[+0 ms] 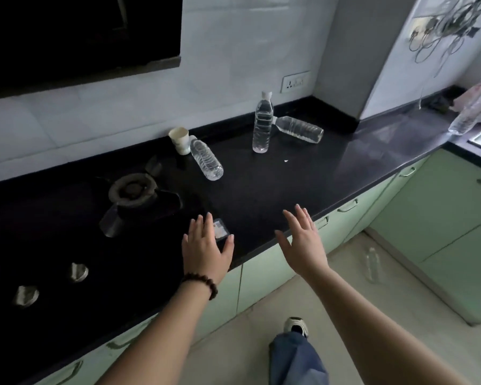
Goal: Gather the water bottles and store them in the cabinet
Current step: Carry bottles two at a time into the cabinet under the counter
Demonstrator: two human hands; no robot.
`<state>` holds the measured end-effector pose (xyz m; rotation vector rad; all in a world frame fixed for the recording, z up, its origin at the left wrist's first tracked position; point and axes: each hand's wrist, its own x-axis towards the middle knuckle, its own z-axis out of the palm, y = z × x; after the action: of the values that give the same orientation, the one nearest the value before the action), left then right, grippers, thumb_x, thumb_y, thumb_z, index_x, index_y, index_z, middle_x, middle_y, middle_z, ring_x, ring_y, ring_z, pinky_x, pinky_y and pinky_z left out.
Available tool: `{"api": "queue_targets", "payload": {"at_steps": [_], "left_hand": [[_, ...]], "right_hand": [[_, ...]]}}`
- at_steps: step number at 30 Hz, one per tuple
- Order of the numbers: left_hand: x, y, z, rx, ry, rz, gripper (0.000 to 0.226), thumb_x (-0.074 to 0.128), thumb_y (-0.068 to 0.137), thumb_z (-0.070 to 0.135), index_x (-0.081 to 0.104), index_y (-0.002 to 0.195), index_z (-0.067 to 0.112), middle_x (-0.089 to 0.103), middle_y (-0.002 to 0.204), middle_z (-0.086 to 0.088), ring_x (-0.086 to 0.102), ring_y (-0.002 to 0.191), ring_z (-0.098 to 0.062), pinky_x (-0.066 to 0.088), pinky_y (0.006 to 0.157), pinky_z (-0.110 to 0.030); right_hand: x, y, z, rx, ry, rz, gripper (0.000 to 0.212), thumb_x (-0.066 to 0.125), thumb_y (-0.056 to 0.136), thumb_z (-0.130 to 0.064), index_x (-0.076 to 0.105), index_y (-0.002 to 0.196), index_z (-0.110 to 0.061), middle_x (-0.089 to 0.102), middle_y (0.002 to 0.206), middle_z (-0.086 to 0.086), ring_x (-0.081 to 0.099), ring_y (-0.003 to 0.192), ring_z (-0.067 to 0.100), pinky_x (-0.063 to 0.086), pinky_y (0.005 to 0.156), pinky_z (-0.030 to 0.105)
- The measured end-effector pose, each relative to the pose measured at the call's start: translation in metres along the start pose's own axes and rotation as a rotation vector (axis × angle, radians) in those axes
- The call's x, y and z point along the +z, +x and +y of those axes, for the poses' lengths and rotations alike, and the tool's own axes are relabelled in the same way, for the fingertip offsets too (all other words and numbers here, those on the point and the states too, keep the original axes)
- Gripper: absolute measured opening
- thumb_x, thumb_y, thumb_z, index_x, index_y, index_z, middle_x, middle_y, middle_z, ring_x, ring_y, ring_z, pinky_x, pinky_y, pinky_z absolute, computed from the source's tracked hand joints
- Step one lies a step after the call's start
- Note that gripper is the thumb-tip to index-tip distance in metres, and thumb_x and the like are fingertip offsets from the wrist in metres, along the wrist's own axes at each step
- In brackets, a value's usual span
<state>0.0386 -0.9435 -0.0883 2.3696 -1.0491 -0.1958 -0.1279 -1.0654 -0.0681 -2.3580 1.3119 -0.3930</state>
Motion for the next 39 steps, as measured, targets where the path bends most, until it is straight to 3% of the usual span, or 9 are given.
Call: {"api": "queue_targets", "payload": {"at_steps": [7, 14, 17, 23, 32, 35, 39], "left_hand": [[0.044, 0.108, 0.041, -0.213, 0.011, 0.137, 0.075, 0.050, 0.094, 0.048, 0.020, 0.153, 0.011, 0.021, 0.159, -0.011, 0.012, 0.149, -0.023, 0.017, 0.120, -0.041], [0.065, 0.178, 0.083, -0.338, 0.062, 0.186, 0.075, 0.050, 0.093, 0.049, 0.022, 0.152, 0.012, 0.022, 0.159, -0.012, 0.014, 0.148, -0.026, 0.017, 0.119, -0.040], [0.068, 0.211, 0.085, -0.393, 0.100, 0.173, 0.078, 0.051, 0.092, 0.051, 0.021, 0.151, 0.011, 0.024, 0.157, -0.015, 0.019, 0.146, -0.029, 0.020, 0.118, -0.040], [0.073, 0.296, 0.065, -0.549, 0.128, 0.095, 0.091, 0.054, 0.084, 0.061, 0.019, 0.150, 0.009, 0.038, 0.143, -0.015, 0.041, 0.129, -0.031, 0.042, 0.103, -0.046], [0.083, 0.371, 0.039, -0.782, 0.163, -0.019, 0.111, 0.065, 0.076, 0.065, 0.011, 0.150, 0.003, 0.041, 0.140, -0.017, 0.048, 0.123, -0.032, 0.049, 0.086, -0.043], [0.085, 0.378, 0.036, -0.821, 0.176, -0.009, 0.102, 0.074, 0.077, 0.049, 0.015, 0.148, 0.005, 0.043, 0.138, -0.018, 0.050, 0.121, -0.032, 0.051, 0.083, -0.043], [0.086, 0.375, 0.037, -0.743, 0.174, -0.005, 0.081, 0.073, 0.080, 0.034, 0.026, 0.140, 0.007, 0.049, 0.129, -0.017, 0.055, 0.114, -0.032, 0.050, 0.076, -0.041]], "right_hand": [[0.002, 0.171, 0.029, -0.244, 0.031, -0.097, 0.055, 0.046, 0.096, -0.040, 0.033, 0.146, -0.021, 0.015, 0.159, 0.004, 0.005, 0.148, 0.022, 0.013, 0.120, 0.041], [0.000, 0.269, 0.042, -0.342, 0.105, -0.209, 0.055, 0.048, 0.096, -0.037, 0.034, 0.145, -0.019, 0.016, 0.159, 0.005, 0.004, 0.148, 0.020, 0.012, 0.120, 0.040], [0.007, 0.294, 0.043, -0.352, 0.117, -0.258, 0.055, 0.049, 0.096, -0.037, 0.033, 0.146, -0.020, 0.016, 0.159, 0.003, 0.003, 0.148, 0.018, 0.011, 0.120, 0.039], [0.017, 0.336, 0.042, -0.355, 0.113, -0.255, 0.057, 0.053, 0.093, -0.038, 0.036, 0.144, -0.020, 0.019, 0.158, 0.002, 0.006, 0.148, 0.018, 0.015, 0.119, 0.040], [0.031, 0.374, 0.047, -0.310, 0.099, -0.231, 0.058, 0.055, 0.092, -0.038, 0.035, 0.144, -0.022, 0.019, 0.158, 0.000, 0.006, 0.148, 0.016, 0.018, 0.119, 0.041], [0.037, 0.379, 0.050, -0.281, 0.116, -0.223, 0.058, 0.055, 0.092, -0.038, 0.036, 0.144, -0.022, 0.021, 0.158, 0.000, 0.007, 0.147, 0.016, 0.020, 0.118, 0.042], [0.038, 0.382, 0.051, -0.228, 0.139, -0.196, 0.059, 0.058, 0.090, -0.039, 0.038, 0.143, -0.021, 0.023, 0.157, 0.002, 0.011, 0.147, 0.017, 0.024, 0.116, 0.043]]}}
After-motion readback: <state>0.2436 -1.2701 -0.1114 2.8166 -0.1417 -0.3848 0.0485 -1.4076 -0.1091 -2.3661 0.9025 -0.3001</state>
